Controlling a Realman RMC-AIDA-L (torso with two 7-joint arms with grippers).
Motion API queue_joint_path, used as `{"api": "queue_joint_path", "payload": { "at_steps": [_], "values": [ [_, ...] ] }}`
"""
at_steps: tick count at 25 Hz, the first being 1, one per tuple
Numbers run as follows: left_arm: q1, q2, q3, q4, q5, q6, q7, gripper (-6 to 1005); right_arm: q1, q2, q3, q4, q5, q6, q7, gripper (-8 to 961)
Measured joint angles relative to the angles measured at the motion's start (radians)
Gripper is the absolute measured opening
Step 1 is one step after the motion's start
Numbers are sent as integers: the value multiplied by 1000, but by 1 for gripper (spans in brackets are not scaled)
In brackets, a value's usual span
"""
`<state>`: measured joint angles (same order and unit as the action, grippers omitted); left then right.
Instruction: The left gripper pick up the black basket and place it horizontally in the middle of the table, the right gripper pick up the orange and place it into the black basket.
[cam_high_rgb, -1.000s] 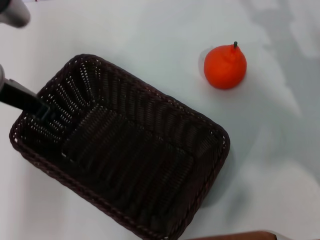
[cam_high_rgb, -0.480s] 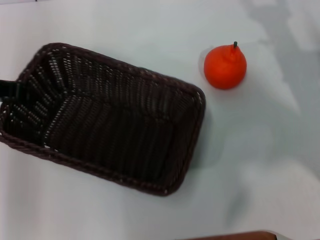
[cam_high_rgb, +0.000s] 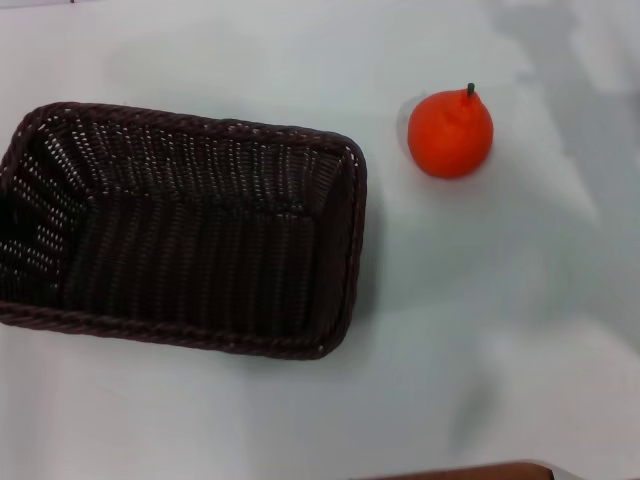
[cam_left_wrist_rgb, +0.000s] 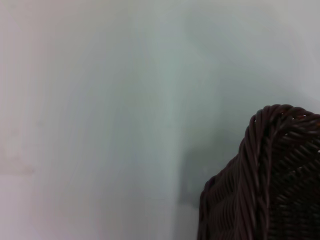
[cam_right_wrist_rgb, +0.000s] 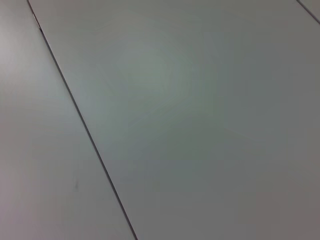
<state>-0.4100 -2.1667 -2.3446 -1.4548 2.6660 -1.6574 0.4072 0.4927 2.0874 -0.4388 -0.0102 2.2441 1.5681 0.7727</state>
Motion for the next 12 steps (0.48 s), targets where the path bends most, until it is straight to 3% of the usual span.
{"api": "queue_joint_path", "payload": {
  "at_steps": [7, 12],
  "values": [
    [94, -3, 24, -95, -76, -4, -73, 149, 1, 0, 7, -19, 2, 0, 3, 927],
    [144, -3, 94, -173, -80, -14, -159, 148, 2, 0, 1, -35, 2, -1, 11, 927]
  ]
}}
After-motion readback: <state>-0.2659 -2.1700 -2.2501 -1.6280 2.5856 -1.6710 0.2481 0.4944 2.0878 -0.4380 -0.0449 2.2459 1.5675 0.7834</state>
